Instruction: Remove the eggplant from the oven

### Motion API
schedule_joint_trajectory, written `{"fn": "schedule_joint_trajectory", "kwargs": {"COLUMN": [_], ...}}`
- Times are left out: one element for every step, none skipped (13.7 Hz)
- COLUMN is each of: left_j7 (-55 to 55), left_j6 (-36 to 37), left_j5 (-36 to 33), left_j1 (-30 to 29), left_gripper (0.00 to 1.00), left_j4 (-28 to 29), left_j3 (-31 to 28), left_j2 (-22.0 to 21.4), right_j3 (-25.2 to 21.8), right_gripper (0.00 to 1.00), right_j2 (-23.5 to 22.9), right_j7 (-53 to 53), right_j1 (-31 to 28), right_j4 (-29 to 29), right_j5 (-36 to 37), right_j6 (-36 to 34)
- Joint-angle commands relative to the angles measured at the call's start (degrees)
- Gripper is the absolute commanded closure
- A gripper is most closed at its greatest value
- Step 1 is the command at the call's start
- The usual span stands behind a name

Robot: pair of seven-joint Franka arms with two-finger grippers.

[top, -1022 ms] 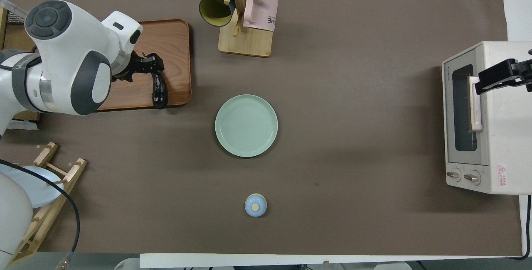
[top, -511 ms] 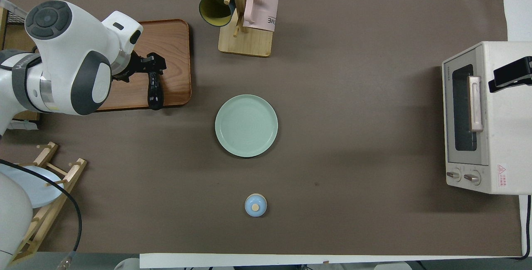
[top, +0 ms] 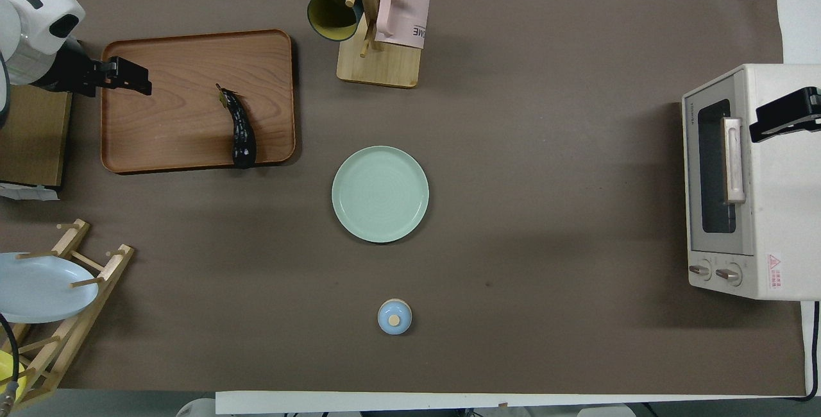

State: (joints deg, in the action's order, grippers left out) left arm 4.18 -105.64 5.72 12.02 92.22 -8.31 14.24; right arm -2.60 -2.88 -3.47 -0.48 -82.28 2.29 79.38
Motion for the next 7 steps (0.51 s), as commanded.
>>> {"fn": "schedule_joint_trajectory", "kwargs": {"left_j7": [-0.05, -0.05, -0.05, -0.05, -0.14, -0.31, -0.31], "left_j6": [15.14, 19.38, 22.12, 23.01, 23.11, 22.59, 22.32], "left_j5": [-1.15, -1.15, -1.06, -1.06, -1.23, -1.41, -2.28], "left_j1": [0.55, 0.64, 0.64, 0.64, 0.73, 1.16, 1.25], "left_gripper": [0.01, 0.01, 0.01, 0.01, 0.01, 0.01, 0.01], "left_j4": [-11.06, -13.45, -14.87, -15.14, -15.14, -14.88, -14.44], "left_j3": [-0.75, -1.18, -1.36, -1.36, -1.1, -1.01, -0.84], "left_j2": [-0.26, -0.44, -1.05, -1.84, -2.63, -3.42, -4.03], "right_j3": [-0.47, -0.47, -0.47, -0.47, -0.47, -0.56, -0.56], "right_gripper": [0.0, 0.0, 0.0, 0.0, 0.0, 0.0, 0.0], "right_j2": [0.15, 0.24, 0.33, 0.33, 0.41, 0.5, 0.5], "right_j7": [0.84, 0.84, 0.84, 0.75, 0.49, 0.4, 0.4], "right_j1": [0.83, 0.84, 0.75, 0.4, 0.22, 0.13, 0.13], "right_j4": [-0.07, 0.01, 0.01, 0.01, -0.16, -0.33, -0.51], "right_j5": [-0.1, -0.09, -0.09, -0.18, -0.18, -0.18, -0.18], "right_j6": [0.51, 0.51, 0.6, 0.6, 0.51, 0.6, 0.51]}}
